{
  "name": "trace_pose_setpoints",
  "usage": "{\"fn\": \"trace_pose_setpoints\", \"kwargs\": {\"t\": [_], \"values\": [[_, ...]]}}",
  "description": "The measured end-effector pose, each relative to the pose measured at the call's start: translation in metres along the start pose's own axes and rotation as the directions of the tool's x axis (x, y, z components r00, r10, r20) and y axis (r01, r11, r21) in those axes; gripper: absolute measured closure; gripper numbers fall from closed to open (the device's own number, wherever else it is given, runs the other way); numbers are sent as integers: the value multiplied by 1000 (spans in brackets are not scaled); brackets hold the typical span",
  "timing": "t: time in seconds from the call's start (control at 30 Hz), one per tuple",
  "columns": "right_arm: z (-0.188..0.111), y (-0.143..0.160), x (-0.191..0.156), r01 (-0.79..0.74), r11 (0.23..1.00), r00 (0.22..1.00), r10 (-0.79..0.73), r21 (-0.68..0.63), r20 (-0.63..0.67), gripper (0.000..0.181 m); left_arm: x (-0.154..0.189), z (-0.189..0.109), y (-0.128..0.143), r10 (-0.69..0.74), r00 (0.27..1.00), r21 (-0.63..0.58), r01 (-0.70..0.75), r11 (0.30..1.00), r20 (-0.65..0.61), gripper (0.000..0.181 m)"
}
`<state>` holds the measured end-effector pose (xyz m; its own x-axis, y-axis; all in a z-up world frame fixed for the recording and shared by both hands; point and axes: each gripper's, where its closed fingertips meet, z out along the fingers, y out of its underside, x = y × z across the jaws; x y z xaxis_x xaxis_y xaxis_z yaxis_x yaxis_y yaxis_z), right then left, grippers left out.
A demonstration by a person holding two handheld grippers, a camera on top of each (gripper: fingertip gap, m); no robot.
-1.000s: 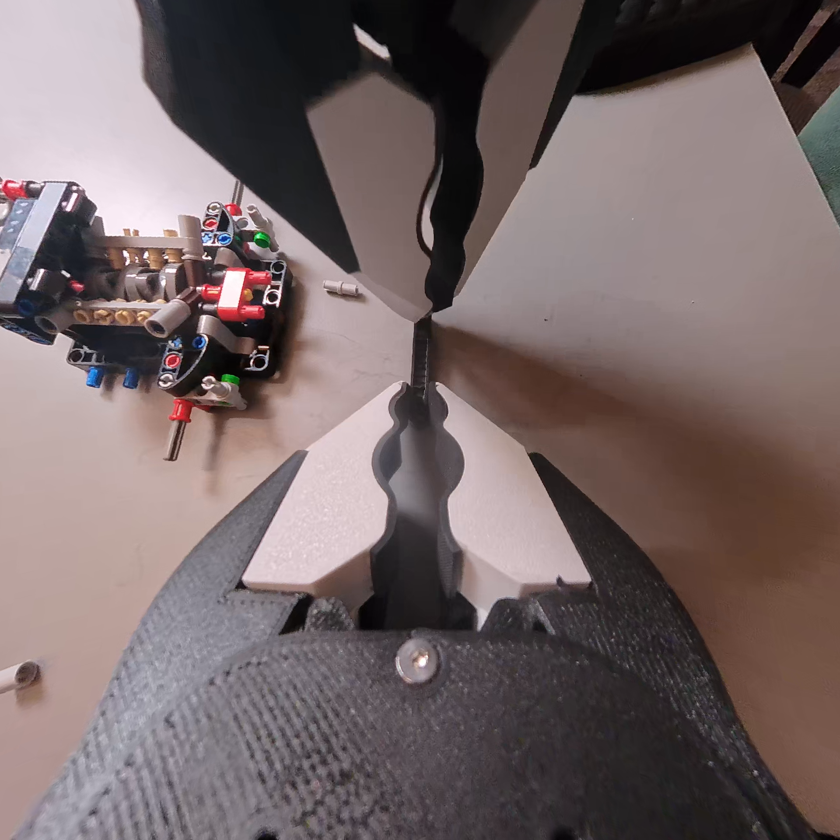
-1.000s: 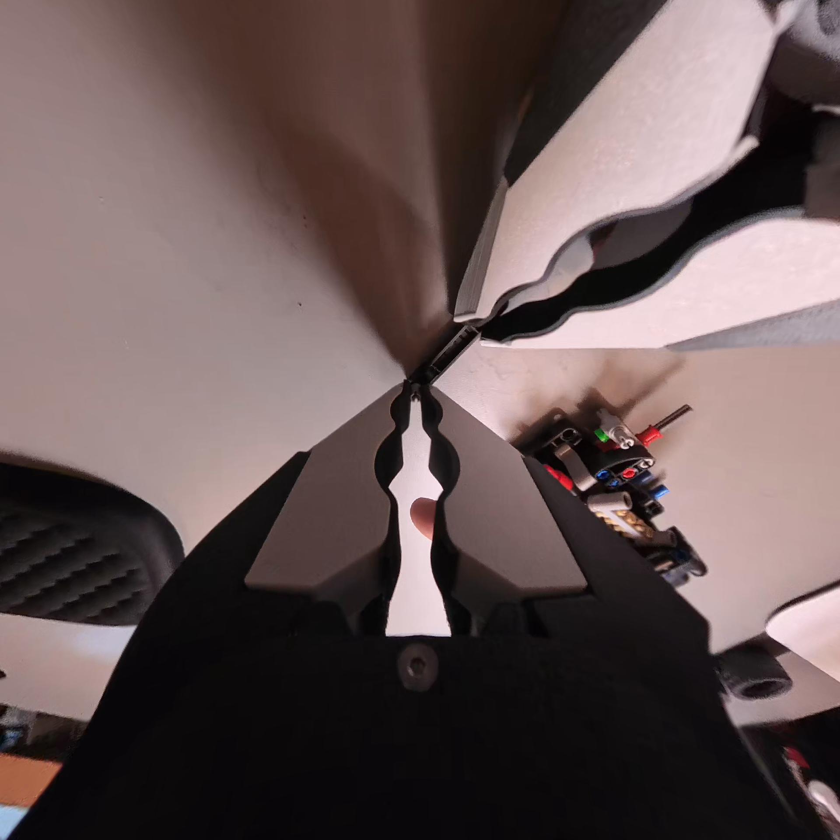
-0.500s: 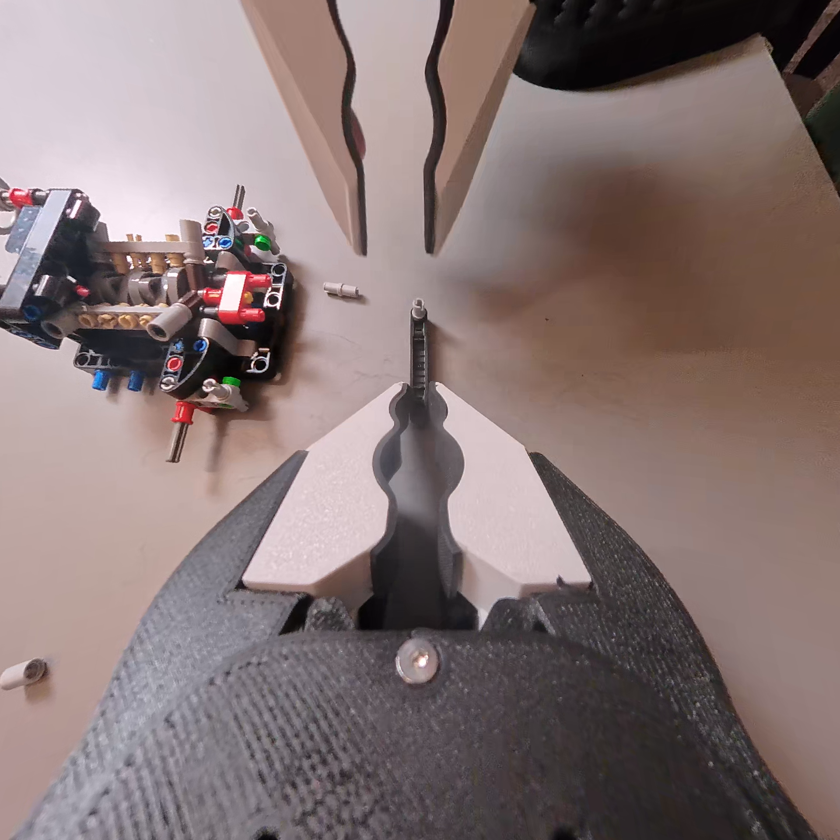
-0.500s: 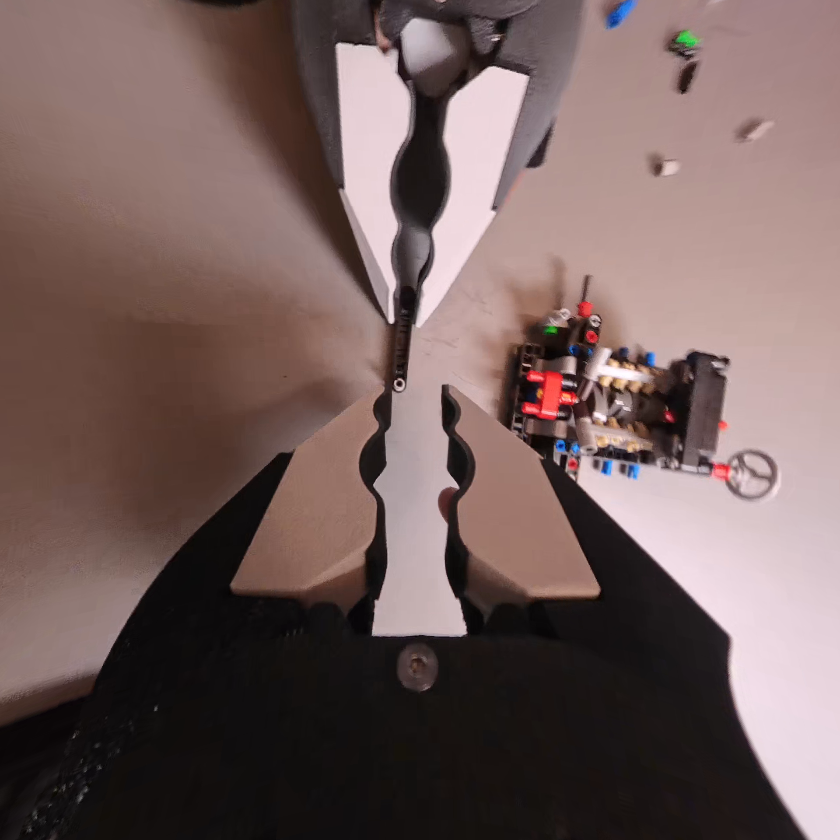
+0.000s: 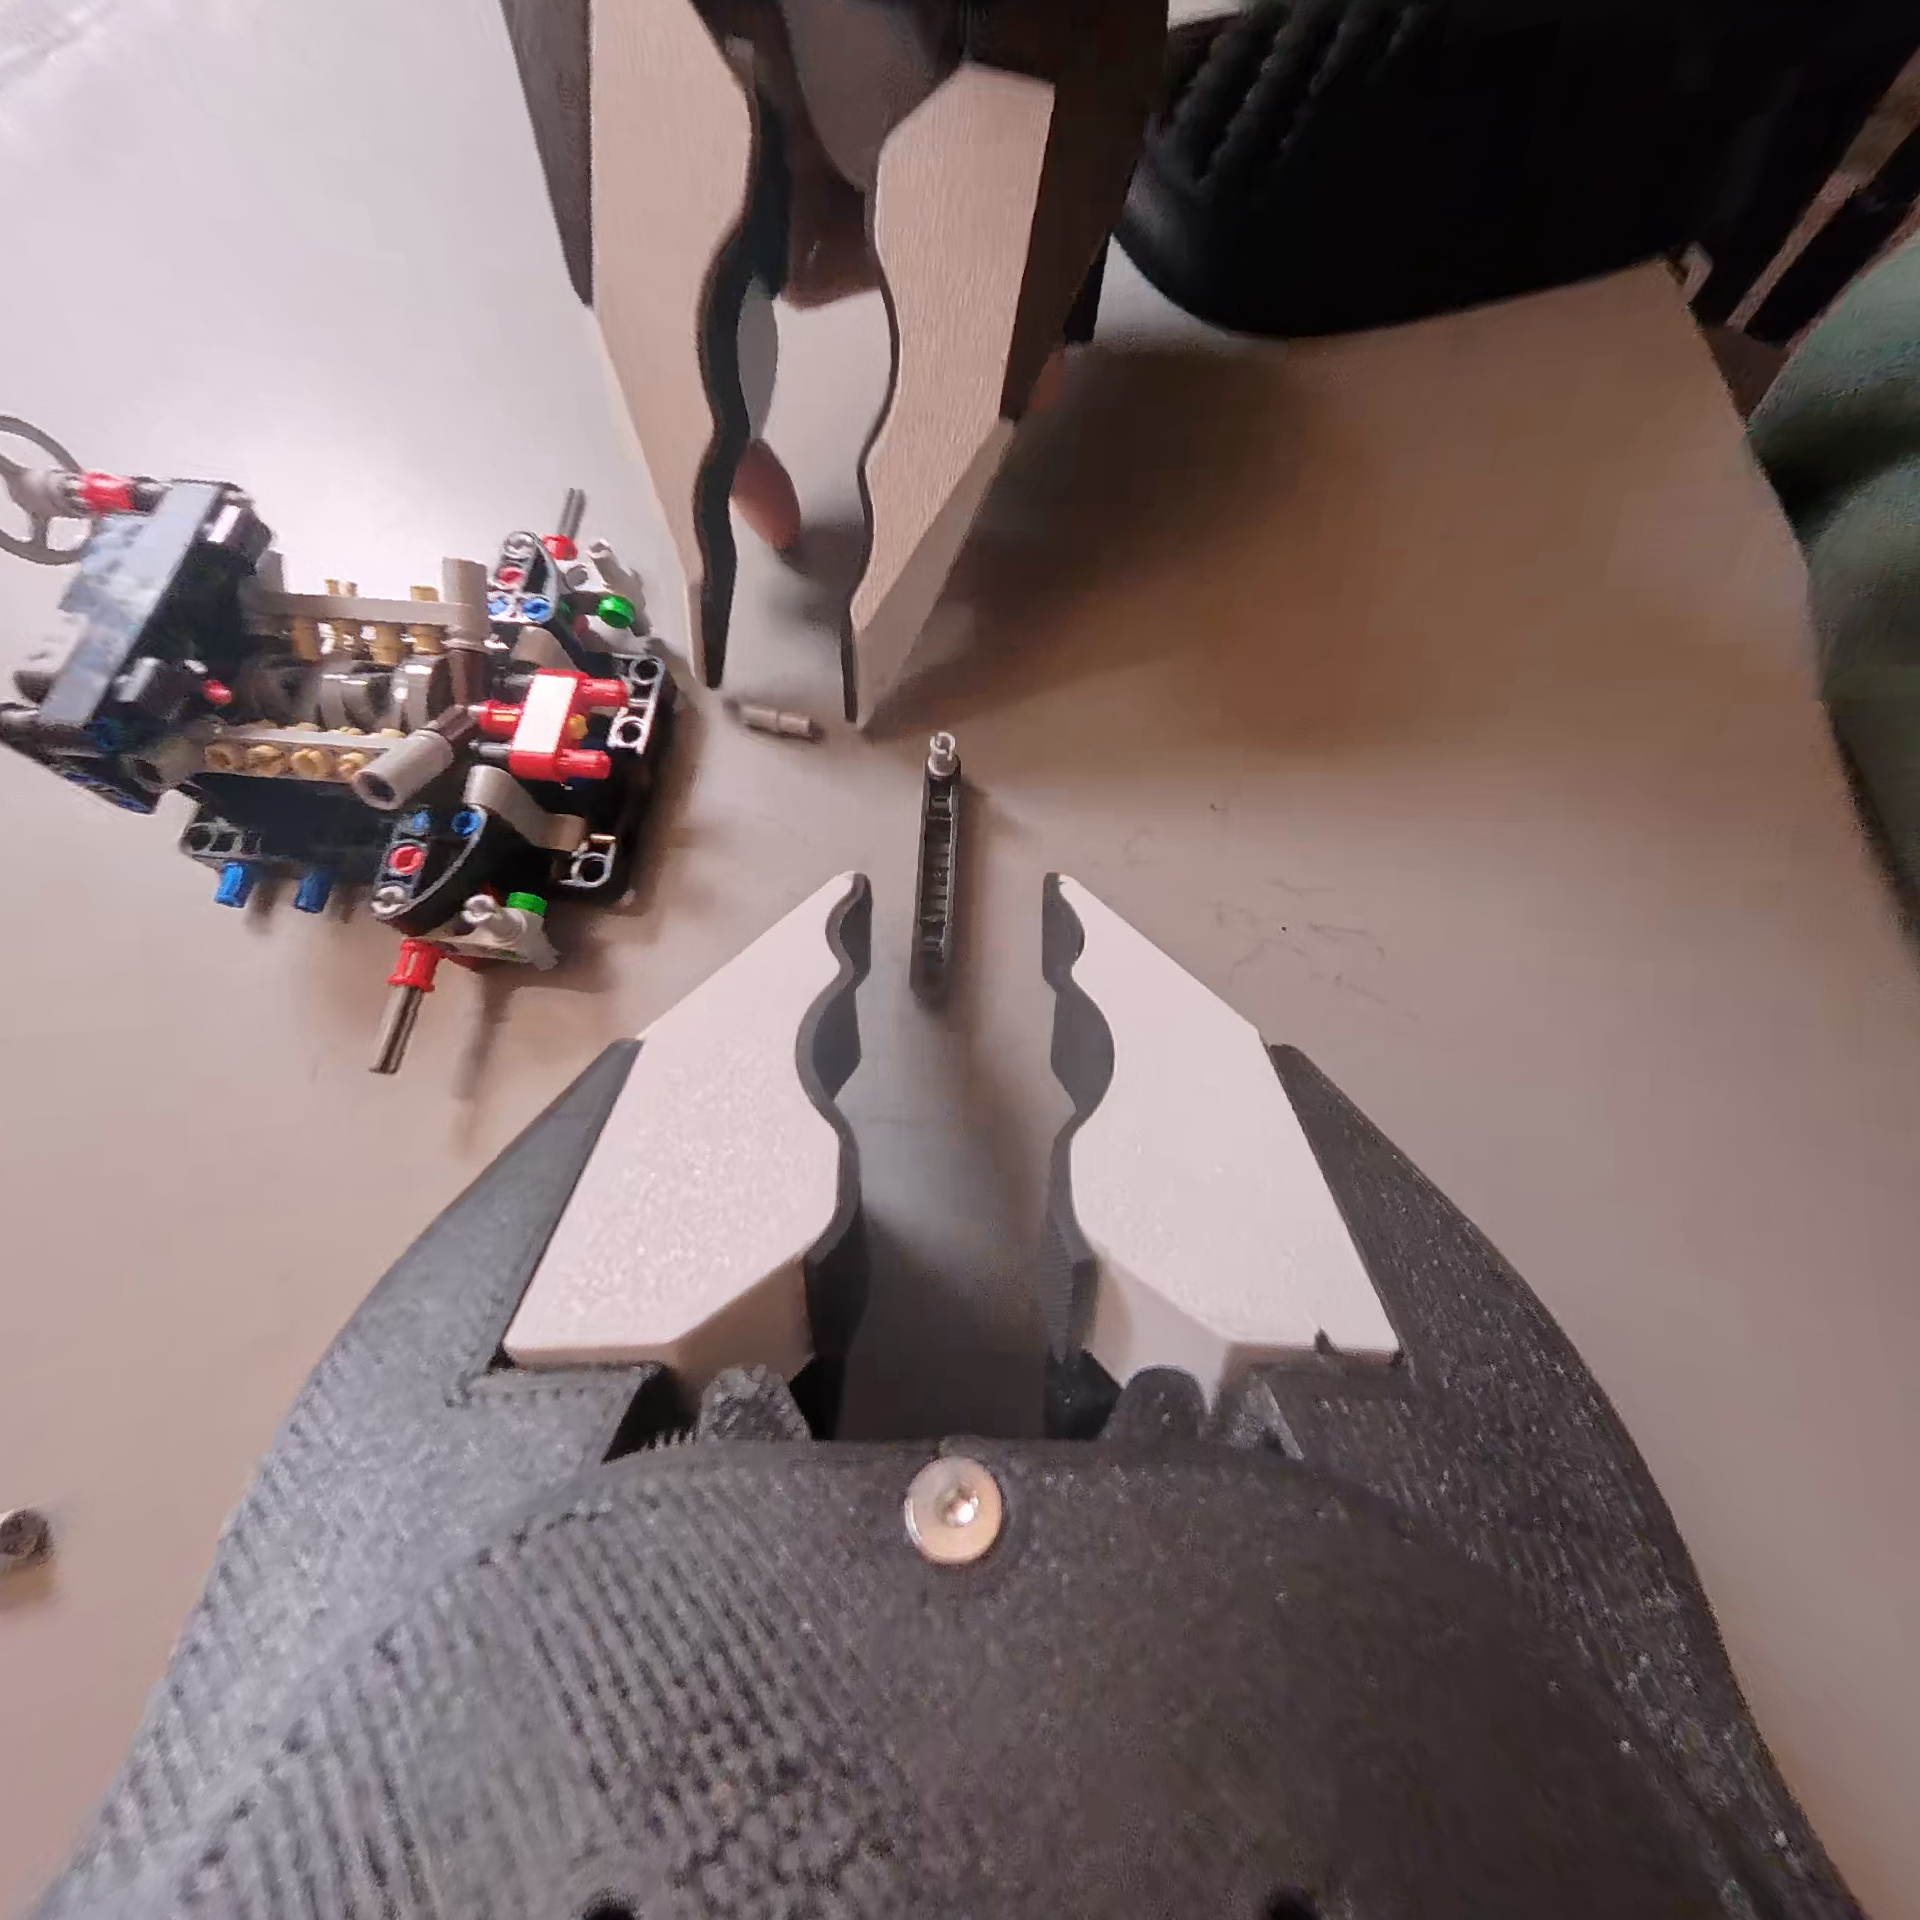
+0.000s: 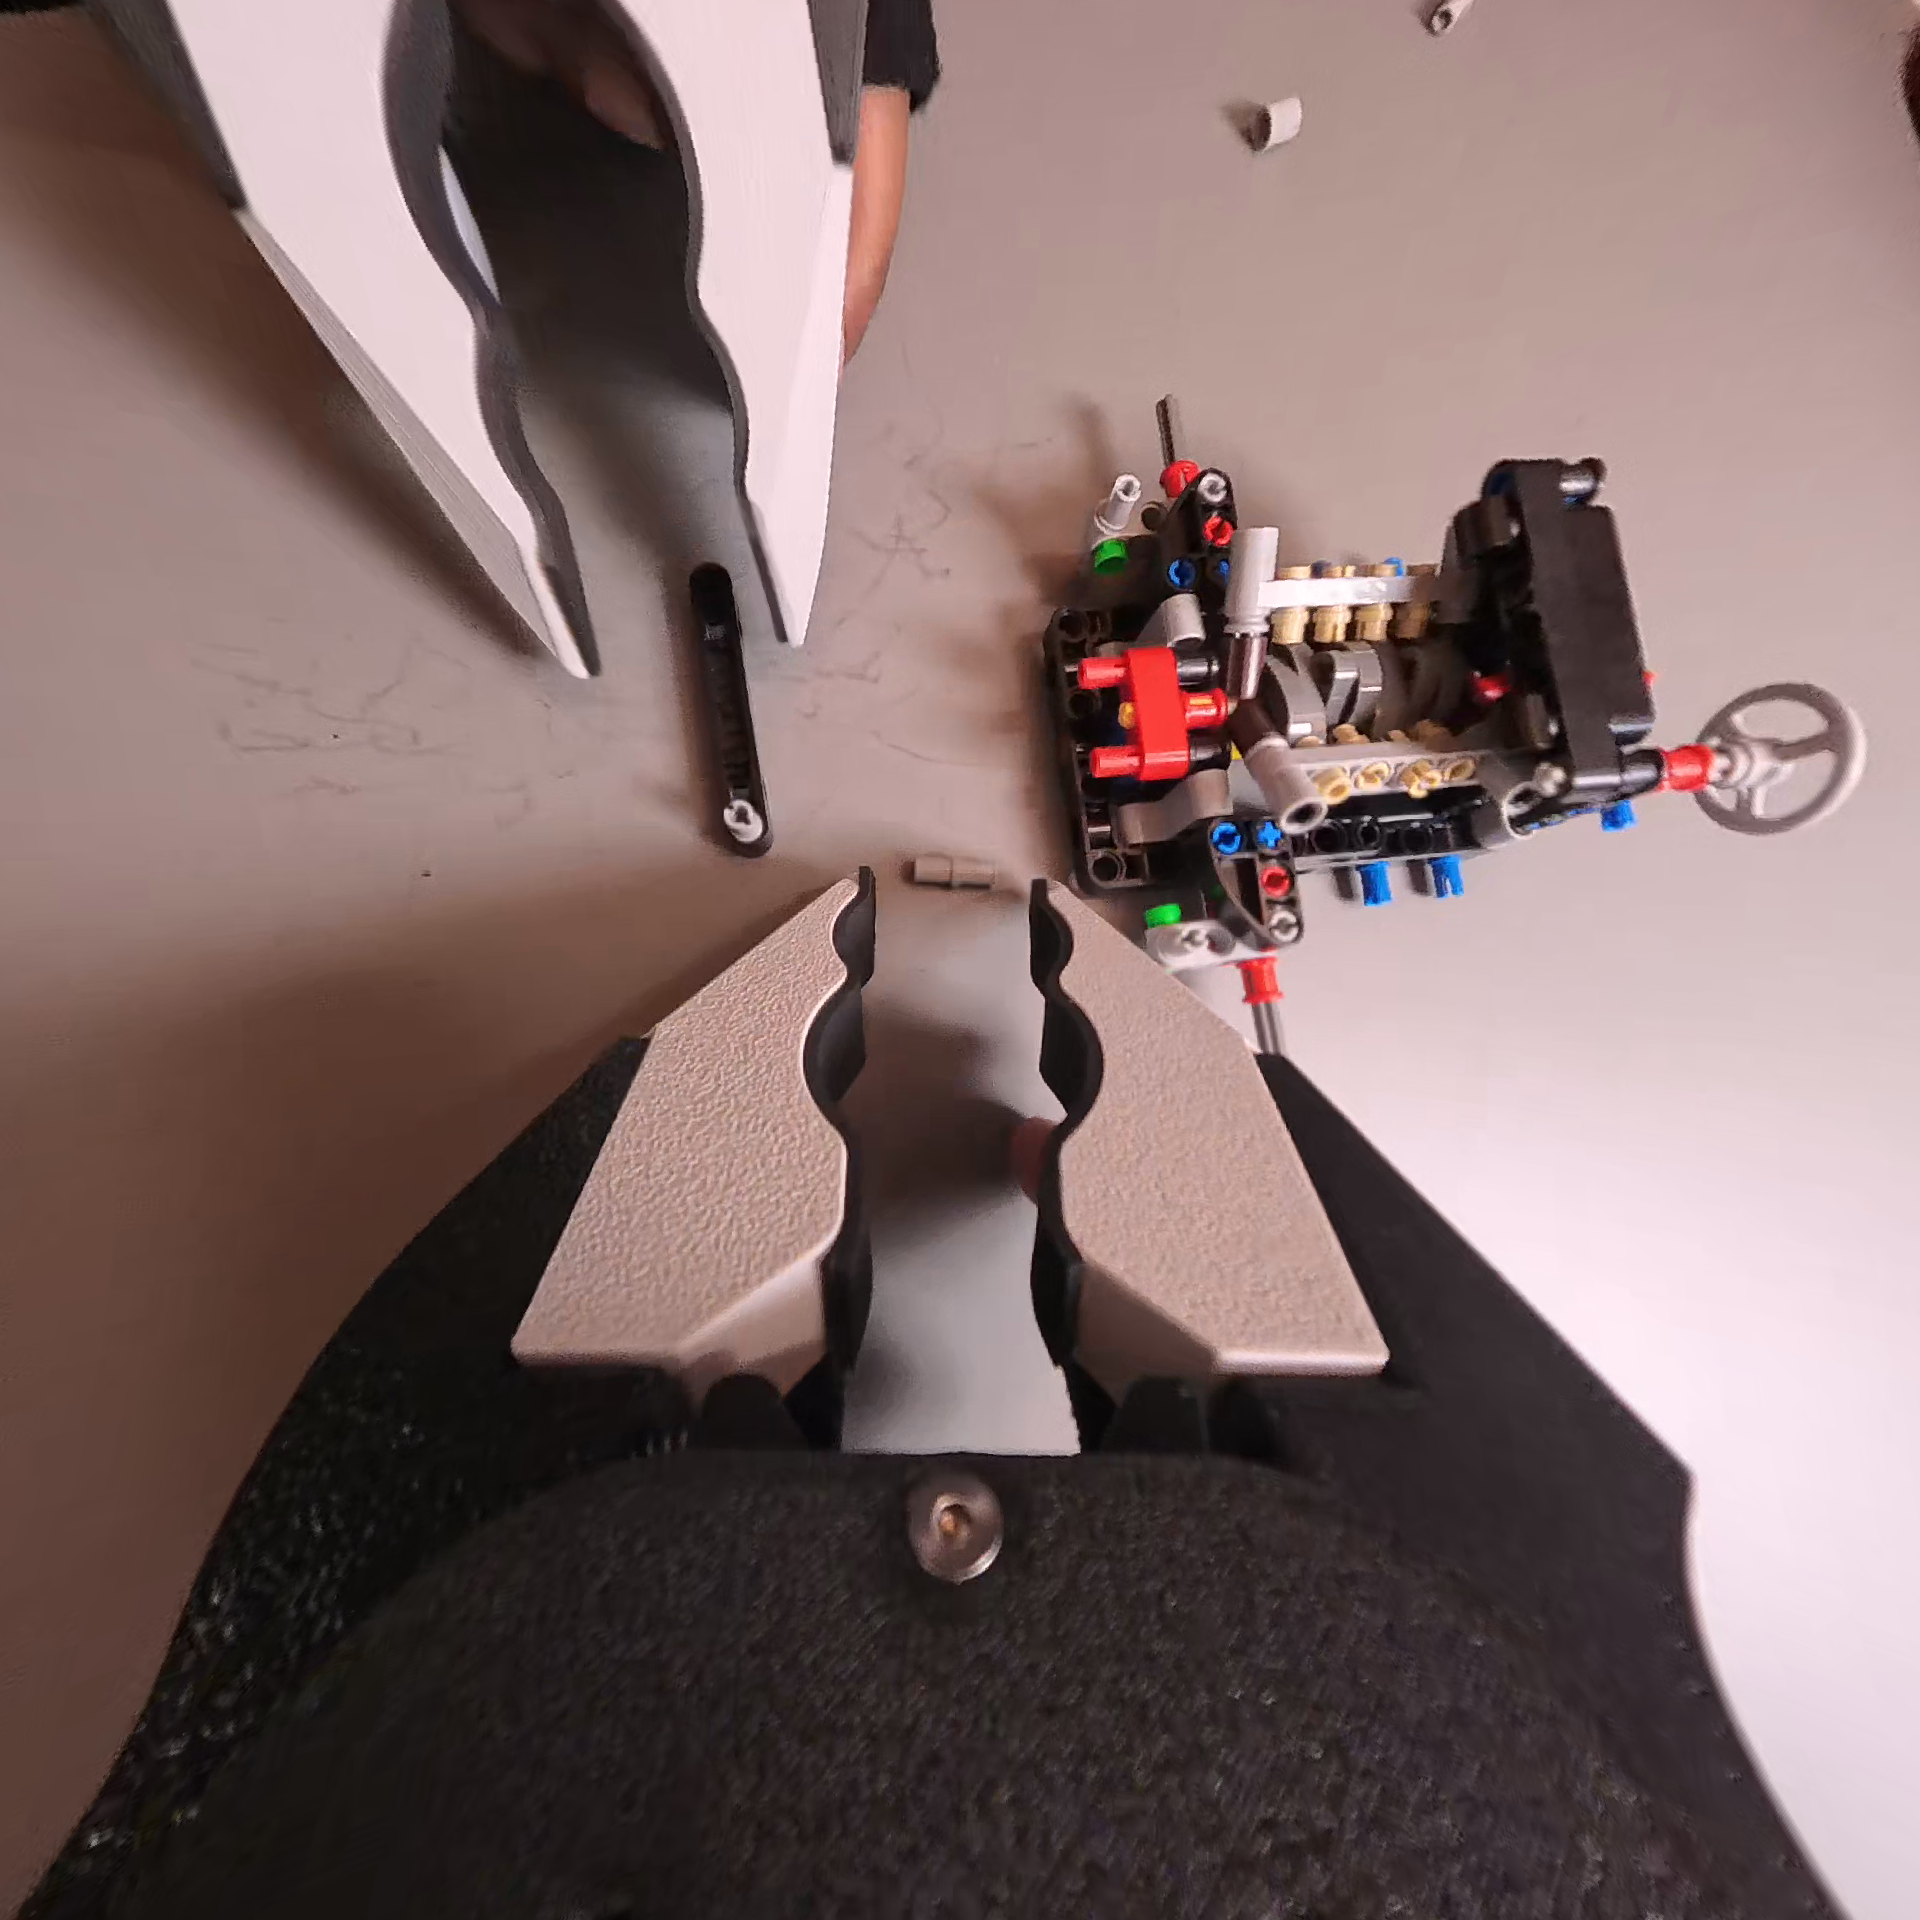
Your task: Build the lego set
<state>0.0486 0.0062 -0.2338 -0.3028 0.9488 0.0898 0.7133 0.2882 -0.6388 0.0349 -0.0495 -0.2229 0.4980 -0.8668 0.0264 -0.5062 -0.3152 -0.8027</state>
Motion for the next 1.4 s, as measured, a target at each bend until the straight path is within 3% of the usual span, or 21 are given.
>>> {"fn": "trace_pose_setpoints", "kwargs": {"t": [0.03, 0.1, 0.2, 0.27, 0.4, 0.53, 0.67, 0.83, 0.93, 1.13, 1.4], "values": [[2, -1, 0, 10, 1000, 1000, -10, -8, 13, 153, -2, -3, -3, -22, 1000, 27, 22, 999, 8, 148], [4, -1, -1, 39, 999, 999, -38, -27, 26, 166, -8, -10, -9, -97, 995, 86, 93, 992, 33, 149], [5, -4, -1, 88, 996, 996, -88, -14, 14, 166, -13, -18, -15, -257, 966, 169, 253, 953, 3, 153], [0, -16, 1, 101, 992, 995, -99, 74, -31, 167, -21, -21, -19, -362, 932, 220, 356, 908, -12, 158], [-28, -59, -14, 266, 919, 958, -216, 292, -190, 167, -26, -32, -40, -525, 833, 337, 551, 763, -173, 160], [-36, -75, -32, 506, 818, 842, -400, 272, -362, 167, -11, -38, -56, -549, 746, 333, 662, 671, -378, 166], [-36, -80, -41, 605, 762, 771, -488, 231, -411, 167, 3, -35, -58, -530, 727, 284, 670, 686, -436, 175], [-38, -80, -42, 615, 752, 763, -492, 236, -419, 167, 3, -34, -58, -518, 742, 292, 654, 698, -426, 177], [-40, -82, -44, 565, 767, 809, -445, 304, -383, 167, 6, -37, -59, -493, 750, 293, 640, 711, -442, 178], [-47, -82, -61, 427, 793, 904, -382, 435, -191, 160, 30, -38, -57, -421, 742, 214, 591, 778, -522, 178], [-39, -73, -81, 438, 798, 893, -441, 415, -94, 166, 50, -32, -49, -398, 721, 120, 550, 826, -567, 178]]}}
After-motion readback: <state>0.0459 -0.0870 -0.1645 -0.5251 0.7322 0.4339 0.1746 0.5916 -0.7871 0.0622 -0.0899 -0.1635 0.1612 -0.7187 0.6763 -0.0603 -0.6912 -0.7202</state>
